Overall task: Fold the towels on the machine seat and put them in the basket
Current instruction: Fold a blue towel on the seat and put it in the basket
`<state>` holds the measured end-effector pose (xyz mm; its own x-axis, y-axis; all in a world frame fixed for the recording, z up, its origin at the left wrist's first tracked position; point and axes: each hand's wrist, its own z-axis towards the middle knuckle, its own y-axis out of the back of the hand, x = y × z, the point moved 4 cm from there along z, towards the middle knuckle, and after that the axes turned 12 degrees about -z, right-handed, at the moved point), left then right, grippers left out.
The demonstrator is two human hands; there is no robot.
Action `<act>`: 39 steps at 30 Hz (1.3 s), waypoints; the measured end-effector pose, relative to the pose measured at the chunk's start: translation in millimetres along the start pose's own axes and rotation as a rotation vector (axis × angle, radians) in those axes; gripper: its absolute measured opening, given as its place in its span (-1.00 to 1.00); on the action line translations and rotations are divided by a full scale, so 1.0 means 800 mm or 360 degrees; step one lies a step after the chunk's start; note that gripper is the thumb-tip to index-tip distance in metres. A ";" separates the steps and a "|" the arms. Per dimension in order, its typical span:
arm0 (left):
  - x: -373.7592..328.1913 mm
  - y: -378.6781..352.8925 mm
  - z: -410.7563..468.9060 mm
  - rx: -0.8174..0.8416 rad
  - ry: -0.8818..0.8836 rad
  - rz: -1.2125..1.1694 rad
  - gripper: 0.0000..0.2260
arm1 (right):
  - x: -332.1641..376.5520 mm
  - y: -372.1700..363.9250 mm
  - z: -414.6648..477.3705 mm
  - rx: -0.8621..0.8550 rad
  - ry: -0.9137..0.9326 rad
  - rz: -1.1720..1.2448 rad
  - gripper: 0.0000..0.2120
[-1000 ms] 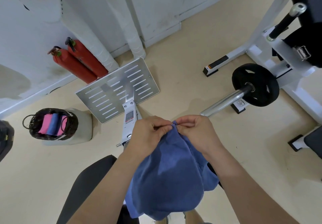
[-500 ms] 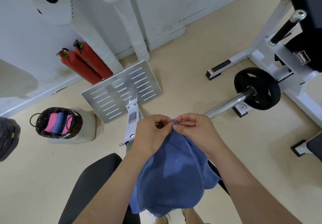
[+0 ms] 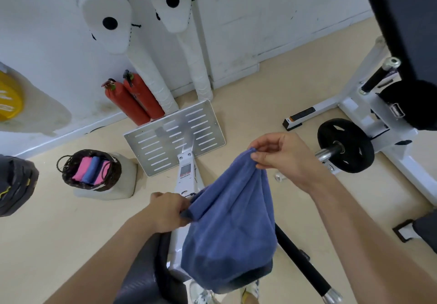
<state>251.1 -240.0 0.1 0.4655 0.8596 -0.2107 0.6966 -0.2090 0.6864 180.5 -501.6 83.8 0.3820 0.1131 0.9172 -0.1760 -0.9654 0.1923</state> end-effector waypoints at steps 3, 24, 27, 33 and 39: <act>0.029 0.004 -0.030 -0.0097 0.0086 0.0016 -0.76 | 0.037 0.013 -0.013 -0.0063 0.0138 0.0001 -0.79; 0.084 0.081 -0.368 -0.1530 -0.0756 -0.1683 -0.78 | 0.134 -0.035 -0.274 -0.1041 0.0454 -0.0890 -0.91; 0.087 0.078 -0.387 -0.1565 -0.0801 -0.1709 -0.79 | 0.128 -0.044 -0.302 -0.0946 0.0402 -0.0817 -0.93; 0.088 0.058 -0.355 -0.1267 -0.0699 -0.1602 -0.90 | 0.083 -0.045 -0.300 -0.0721 0.0204 -0.0578 -0.90; 0.099 -0.036 -0.259 -0.0916 -0.0404 -0.1589 -0.88 | -0.026 -0.056 -0.222 -0.0572 -0.0201 -0.0645 -0.87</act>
<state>154.9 -69.1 107.7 -0.0057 0.3921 -0.9199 0.4952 0.8003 0.3381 19.5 -418.8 117.9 0.5853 0.4082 0.7006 -0.2823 -0.7074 0.6480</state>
